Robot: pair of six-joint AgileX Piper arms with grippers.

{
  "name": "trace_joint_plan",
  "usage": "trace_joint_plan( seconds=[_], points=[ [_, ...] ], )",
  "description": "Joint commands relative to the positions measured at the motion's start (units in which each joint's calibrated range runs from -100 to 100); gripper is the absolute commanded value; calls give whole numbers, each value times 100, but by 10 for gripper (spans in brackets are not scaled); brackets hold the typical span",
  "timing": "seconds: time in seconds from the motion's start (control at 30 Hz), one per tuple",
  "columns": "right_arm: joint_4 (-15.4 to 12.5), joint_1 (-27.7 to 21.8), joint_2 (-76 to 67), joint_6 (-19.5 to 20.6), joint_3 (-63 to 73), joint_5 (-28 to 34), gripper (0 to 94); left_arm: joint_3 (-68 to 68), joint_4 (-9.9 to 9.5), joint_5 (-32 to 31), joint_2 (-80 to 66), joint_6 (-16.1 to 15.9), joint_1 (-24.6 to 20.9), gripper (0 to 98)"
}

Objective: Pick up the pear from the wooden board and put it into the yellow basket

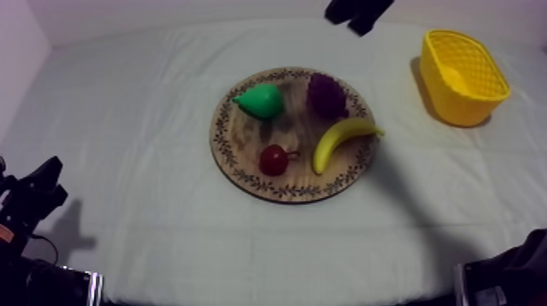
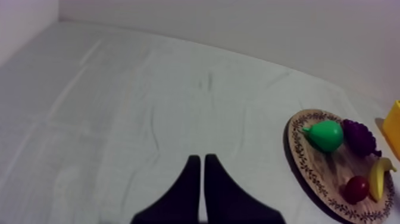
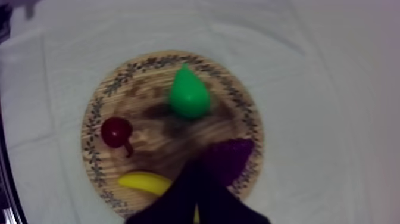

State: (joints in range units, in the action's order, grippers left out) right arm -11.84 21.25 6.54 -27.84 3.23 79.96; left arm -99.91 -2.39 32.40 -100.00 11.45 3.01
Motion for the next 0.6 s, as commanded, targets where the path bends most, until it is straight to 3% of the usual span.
trace_joint_plan(
  seconds=[0.0, 0.17, 0.37, 0.43, 0.57],
  points=[
    [82, 210, 289, 29, -40, -295, 5, 2, -2, 1, 0, 1, -1, 1],
    [155, 437, 782, 56, -41, -724, 4, 2, -2, 1, 0, 1, -1, 1],
    [95, 529, 1275, 102, 391, -800, 35, 2, -2, 1, 0, 0, -1, 1],
    [66, 527, 1420, 115, 543, -822, 126, 2, -2, 1, 0, 0, -1, 1],
    [16, 481, 1668, 127, 758, -847, 468, 2, -2, 1, 0, 0, -1, 1]
  ],
)
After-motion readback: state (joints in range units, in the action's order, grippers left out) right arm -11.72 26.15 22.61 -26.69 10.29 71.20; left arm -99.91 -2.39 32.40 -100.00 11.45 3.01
